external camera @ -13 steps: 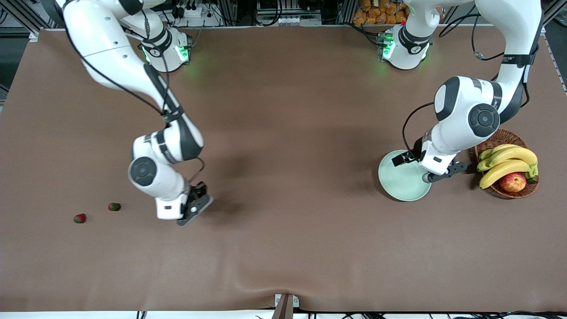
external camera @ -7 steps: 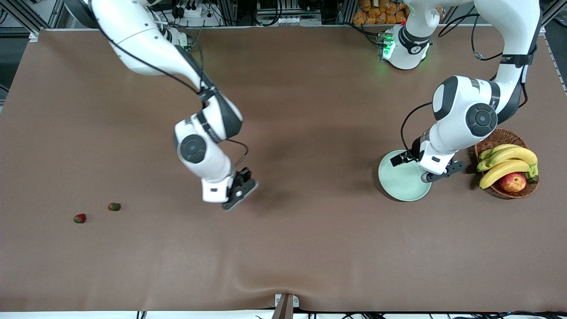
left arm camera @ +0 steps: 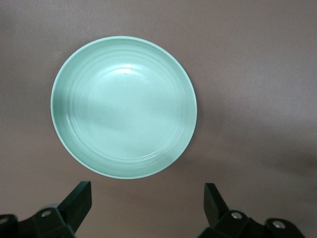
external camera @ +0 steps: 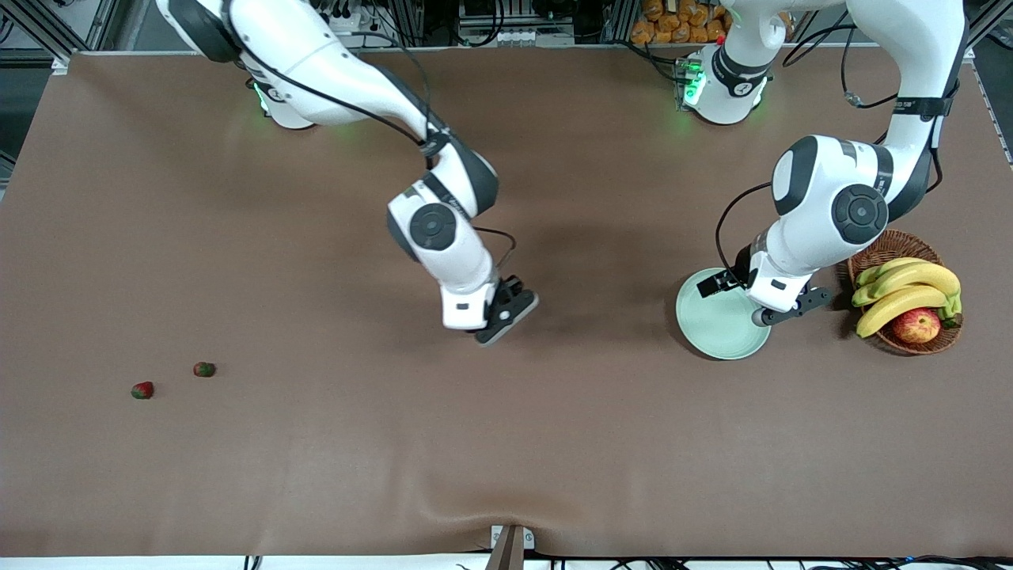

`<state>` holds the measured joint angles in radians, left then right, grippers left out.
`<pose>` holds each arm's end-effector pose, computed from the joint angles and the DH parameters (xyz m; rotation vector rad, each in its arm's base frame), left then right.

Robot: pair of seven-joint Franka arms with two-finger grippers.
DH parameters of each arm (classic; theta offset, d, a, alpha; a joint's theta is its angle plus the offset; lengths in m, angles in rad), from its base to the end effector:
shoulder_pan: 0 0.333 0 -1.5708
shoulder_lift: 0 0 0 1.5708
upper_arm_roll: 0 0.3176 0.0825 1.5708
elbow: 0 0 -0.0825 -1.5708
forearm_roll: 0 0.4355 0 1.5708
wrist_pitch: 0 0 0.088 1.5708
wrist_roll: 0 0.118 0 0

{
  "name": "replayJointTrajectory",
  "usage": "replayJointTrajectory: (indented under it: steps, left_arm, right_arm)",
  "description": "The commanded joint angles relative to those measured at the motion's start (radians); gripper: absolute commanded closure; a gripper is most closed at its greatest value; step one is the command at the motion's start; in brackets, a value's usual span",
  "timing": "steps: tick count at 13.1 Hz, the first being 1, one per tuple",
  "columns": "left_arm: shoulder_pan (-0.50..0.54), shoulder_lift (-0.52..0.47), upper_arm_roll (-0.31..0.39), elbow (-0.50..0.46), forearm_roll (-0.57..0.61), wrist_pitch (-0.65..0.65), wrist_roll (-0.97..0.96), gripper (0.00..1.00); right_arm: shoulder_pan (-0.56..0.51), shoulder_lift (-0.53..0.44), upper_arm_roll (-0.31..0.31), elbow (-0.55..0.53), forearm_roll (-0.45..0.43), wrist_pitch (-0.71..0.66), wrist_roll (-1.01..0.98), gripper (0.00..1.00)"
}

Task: Collect all strawberries into plate
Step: 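Carry the strawberry with the right gripper toward the left gripper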

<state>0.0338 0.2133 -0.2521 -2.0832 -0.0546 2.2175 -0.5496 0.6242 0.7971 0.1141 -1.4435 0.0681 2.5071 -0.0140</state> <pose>0.5924 -0.1333 0.2783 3.0241 0.5649 -0.1594 0.5982 0.5220 0.2026 -2.7584 -0.9411 -0.3058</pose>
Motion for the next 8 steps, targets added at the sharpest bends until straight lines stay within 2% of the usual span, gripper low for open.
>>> replayJointTrajectory:
  steps: [1, 4, 8]
  left_arm:
    - [-0.008, 0.003, -0.001, 0.006, -0.014, -0.002, -0.02, 0.0]
    - [-0.018, 0.018, 0.001, 0.015, -0.014, 0.001, -0.023, 0.0]
    - [-0.037, 0.02, -0.001, 0.015, -0.014, 0.002, -0.076, 0.0]
  right_arm:
    - [0.048, 0.102, -0.007, 0.122, 0.01, 0.029, 0.093, 1.0]
    - [0.098, 0.172, -0.008, 0.205, 0.01, 0.055, 0.172, 1.0]
    - [0.14, 0.223, -0.01, 0.221, 0.009, 0.134, 0.197, 1.0]
